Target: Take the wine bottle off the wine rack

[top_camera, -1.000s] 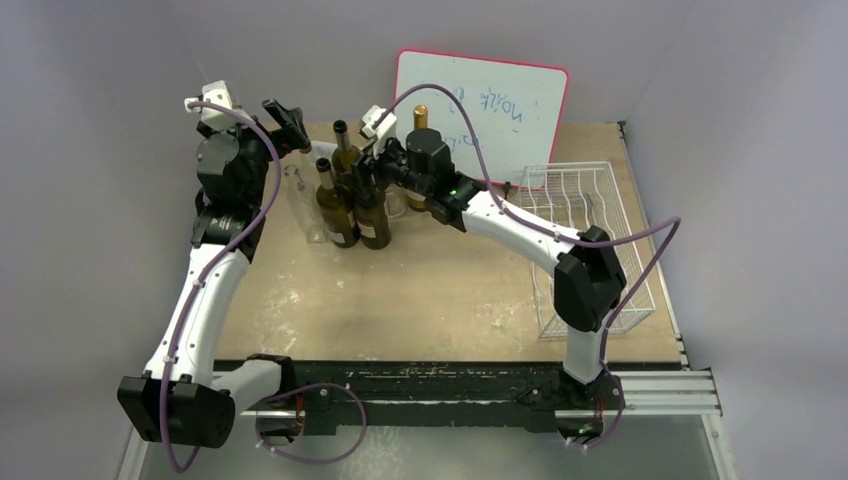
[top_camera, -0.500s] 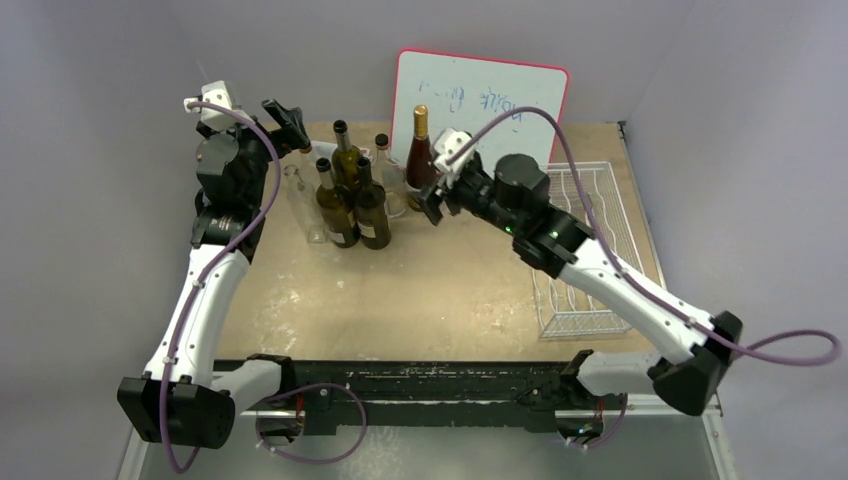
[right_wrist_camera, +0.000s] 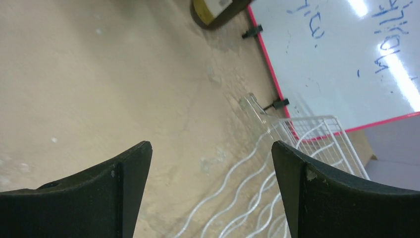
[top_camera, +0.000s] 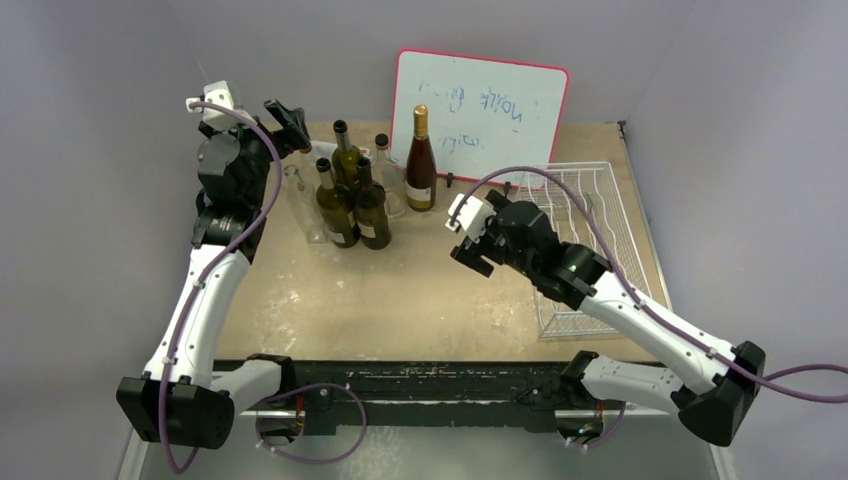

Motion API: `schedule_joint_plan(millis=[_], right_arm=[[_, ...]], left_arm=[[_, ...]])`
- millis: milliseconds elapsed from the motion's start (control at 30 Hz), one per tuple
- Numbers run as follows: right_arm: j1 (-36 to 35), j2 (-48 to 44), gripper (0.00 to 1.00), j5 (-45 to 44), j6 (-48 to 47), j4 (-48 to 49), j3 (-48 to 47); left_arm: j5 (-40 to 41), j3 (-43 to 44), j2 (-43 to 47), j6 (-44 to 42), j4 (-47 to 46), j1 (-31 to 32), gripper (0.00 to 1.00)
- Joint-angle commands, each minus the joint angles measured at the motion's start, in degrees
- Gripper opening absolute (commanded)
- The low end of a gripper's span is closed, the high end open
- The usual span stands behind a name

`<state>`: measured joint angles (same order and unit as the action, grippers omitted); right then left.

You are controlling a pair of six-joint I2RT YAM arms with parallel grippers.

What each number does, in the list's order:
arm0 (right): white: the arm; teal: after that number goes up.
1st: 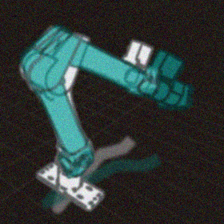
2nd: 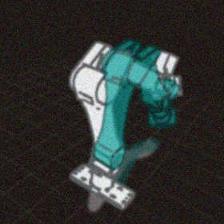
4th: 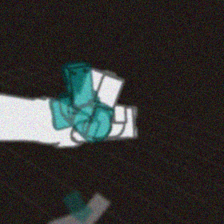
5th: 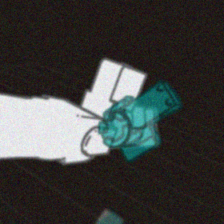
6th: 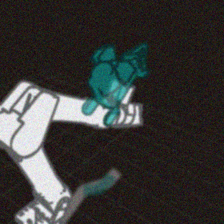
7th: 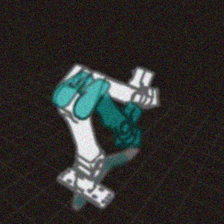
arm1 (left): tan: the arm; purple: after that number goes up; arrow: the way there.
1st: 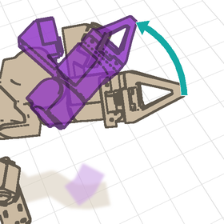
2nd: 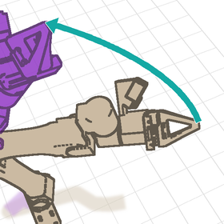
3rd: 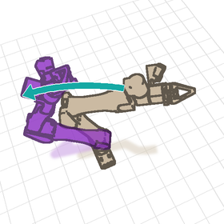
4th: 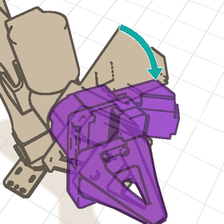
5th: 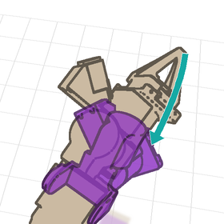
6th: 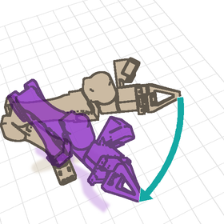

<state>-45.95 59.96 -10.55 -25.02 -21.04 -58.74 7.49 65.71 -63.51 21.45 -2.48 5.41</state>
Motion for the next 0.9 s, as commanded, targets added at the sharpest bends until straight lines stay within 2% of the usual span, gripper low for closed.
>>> schedule_joint_plan(millis=[0,100,200,467,633,867], right_arm=[[0.2,4.04,0.94,-8.1,-10.48,5.35,2.79],[1.49,9.05,0.93,-11.71,-18.11,14.26,6.4],[5.89,13.65,0.92,-10.39,-21.28,21.39,7.65],[11.15,24.62,0.91,-10.9,-33.59,37.73,10.76],[14.0,31.25,0.89,-11.06,-38.75,40.16,9.14],[15.88,38.84,0.86,-12.98,-41.42,44.16,7.62]], left_arm=[[0.3,1.24,1.45,-0.62,-2.45,1.0,1.0],[1.88,1.15,1.8,-1.88,-2.12,1.92,1.0],[3.31,1.08,1.94,-2.92,-1.73,2.79,1.0],[3.01,1.26,2.26,-2.79,-1.83,3.12,1.0],[2.99,1.3,2.18,-2.91,-1.71,3.12,1.0],[2.39,1.72,1.6,-2.53,-1.39,3.07,1.0]])
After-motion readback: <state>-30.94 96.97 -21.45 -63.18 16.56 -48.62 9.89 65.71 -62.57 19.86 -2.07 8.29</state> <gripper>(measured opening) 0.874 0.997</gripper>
